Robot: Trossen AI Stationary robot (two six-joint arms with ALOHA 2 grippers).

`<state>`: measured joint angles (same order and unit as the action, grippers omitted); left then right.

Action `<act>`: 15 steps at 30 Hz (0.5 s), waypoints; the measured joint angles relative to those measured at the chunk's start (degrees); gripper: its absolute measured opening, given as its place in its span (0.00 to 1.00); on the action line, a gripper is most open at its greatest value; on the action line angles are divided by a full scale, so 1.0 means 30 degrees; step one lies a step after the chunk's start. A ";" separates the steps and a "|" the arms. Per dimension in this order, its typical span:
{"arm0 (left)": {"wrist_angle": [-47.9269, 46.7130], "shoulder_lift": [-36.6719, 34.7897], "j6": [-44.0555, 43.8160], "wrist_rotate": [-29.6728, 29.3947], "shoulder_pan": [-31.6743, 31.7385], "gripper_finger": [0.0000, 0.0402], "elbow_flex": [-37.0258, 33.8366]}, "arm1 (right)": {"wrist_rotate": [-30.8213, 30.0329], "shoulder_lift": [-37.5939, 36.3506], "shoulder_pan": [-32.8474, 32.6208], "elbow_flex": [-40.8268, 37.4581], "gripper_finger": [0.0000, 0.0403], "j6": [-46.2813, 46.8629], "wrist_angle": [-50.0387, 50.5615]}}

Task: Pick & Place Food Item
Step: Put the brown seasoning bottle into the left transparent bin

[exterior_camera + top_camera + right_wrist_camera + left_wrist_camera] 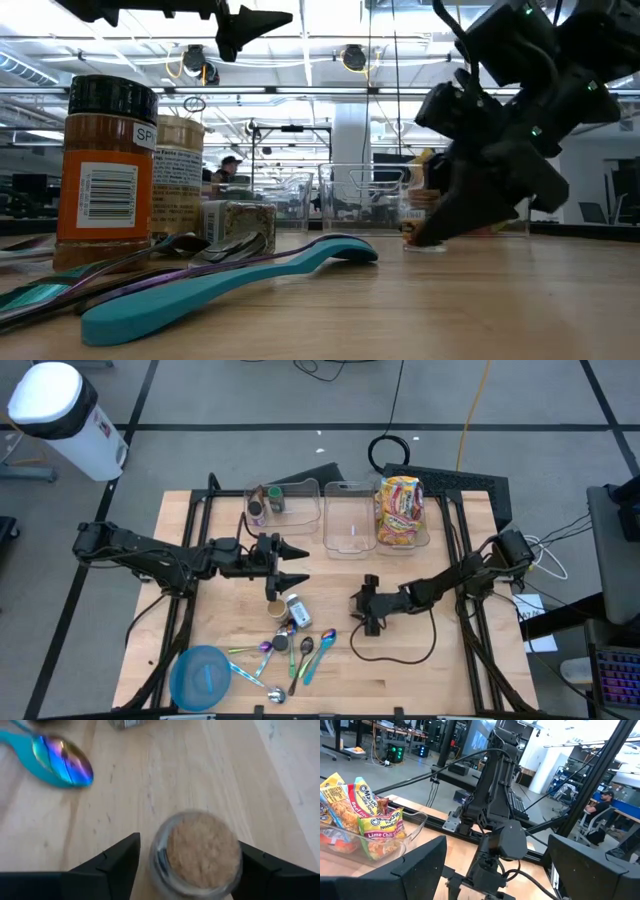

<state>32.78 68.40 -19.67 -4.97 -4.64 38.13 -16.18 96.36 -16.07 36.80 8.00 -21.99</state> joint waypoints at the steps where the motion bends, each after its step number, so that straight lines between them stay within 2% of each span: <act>1: -0.0014 0.0000 -0.0003 0.0000 0.0000 0.87 0.0000 | -0.0014 -0.0254 -0.0067 -0.0007 0.63 -0.0231 0.0454; 6: -0.0023 0.0000 -0.0010 0.0003 0.0000 0.88 0.0000 | -0.0025 -0.2356 -0.0313 0.0013 0.68 -0.0836 0.3708; 10: -0.0062 0.0000 -0.0040 0.0015 0.0000 0.88 0.0000 | -0.0124 -0.4209 -0.0299 -0.0474 0.70 0.0889 0.6944; 13: -0.0192 -0.0007 -0.0126 0.0022 0.0000 0.88 0.0000 | -0.0095 -0.4941 -0.0292 -0.2331 0.69 0.2398 0.5879; 15: -0.0257 -0.0011 -0.0207 0.0022 0.0000 0.87 0.0007 | -0.0091 -0.5099 -0.0292 -0.3991 0.69 0.3088 0.3292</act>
<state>32.01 68.37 -20.29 -4.91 -4.64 38.15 -16.45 81.06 -16.95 24.82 17.26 -12.12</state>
